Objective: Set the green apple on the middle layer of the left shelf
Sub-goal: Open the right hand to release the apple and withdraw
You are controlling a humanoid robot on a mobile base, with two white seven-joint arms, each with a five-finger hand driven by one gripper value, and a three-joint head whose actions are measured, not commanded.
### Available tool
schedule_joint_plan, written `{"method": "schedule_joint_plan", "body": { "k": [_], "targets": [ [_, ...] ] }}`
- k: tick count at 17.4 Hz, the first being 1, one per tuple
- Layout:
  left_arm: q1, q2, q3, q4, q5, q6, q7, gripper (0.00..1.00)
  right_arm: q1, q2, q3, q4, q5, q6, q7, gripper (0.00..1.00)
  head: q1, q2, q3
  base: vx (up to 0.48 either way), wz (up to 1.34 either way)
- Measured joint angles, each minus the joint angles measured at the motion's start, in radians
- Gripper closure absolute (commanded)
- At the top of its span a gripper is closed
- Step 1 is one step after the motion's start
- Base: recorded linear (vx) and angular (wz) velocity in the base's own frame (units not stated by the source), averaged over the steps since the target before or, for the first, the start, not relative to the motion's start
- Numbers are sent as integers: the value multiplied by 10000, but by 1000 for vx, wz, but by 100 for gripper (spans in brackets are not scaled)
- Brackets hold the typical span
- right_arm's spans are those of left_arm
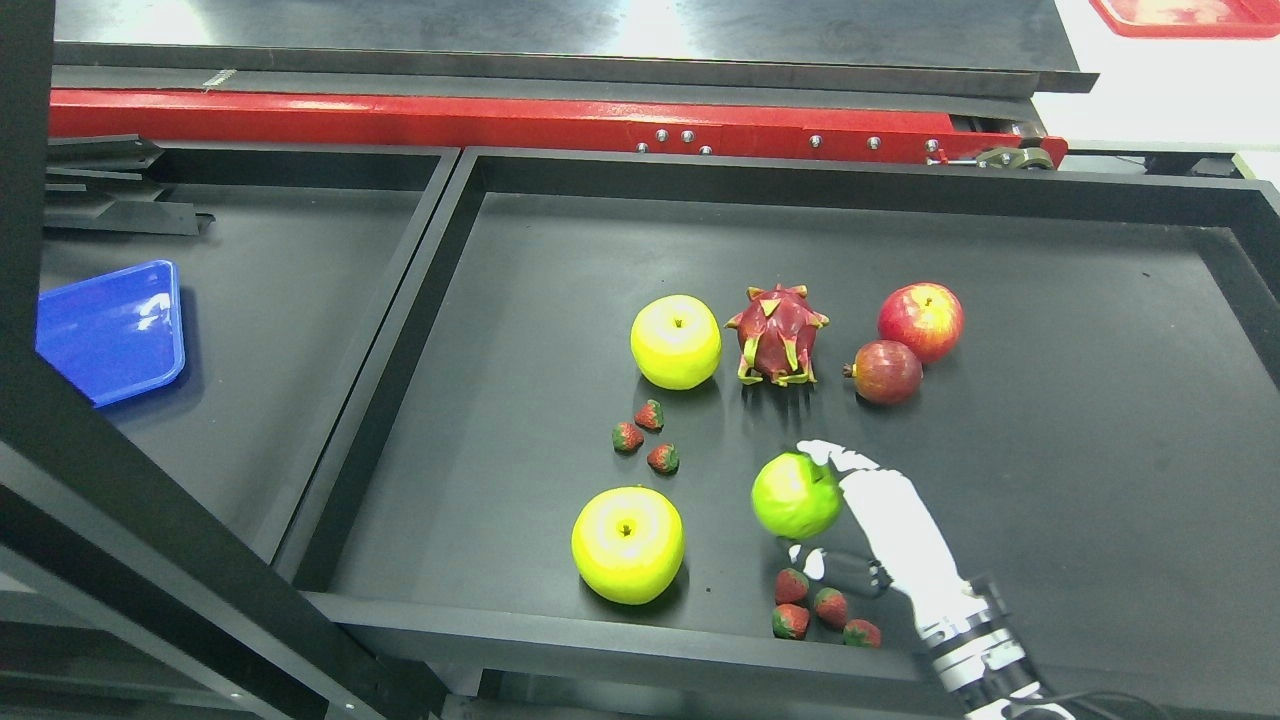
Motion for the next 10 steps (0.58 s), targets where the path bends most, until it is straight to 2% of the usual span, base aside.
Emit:
{"method": "schedule_joint_plan", "body": {
  "k": [1, 5, 10],
  "targets": [
    [0, 0, 0, 0, 0, 0, 0, 0, 0, -17, 133, 13, 7, 76, 6, 0, 0, 0, 0, 0, 0],
    [0, 0, 0, -2, 0, 0, 3, 0, -10, 28, 362, 29, -553, 517, 79, 0, 0, 0, 0, 0, 0],
    [0, 0, 0, -2, 0, -2, 3, 0, -292, 90, -102, 25, -2998, 642, 14, 0, 0, 0, 0, 0, 0]
  ]
}}
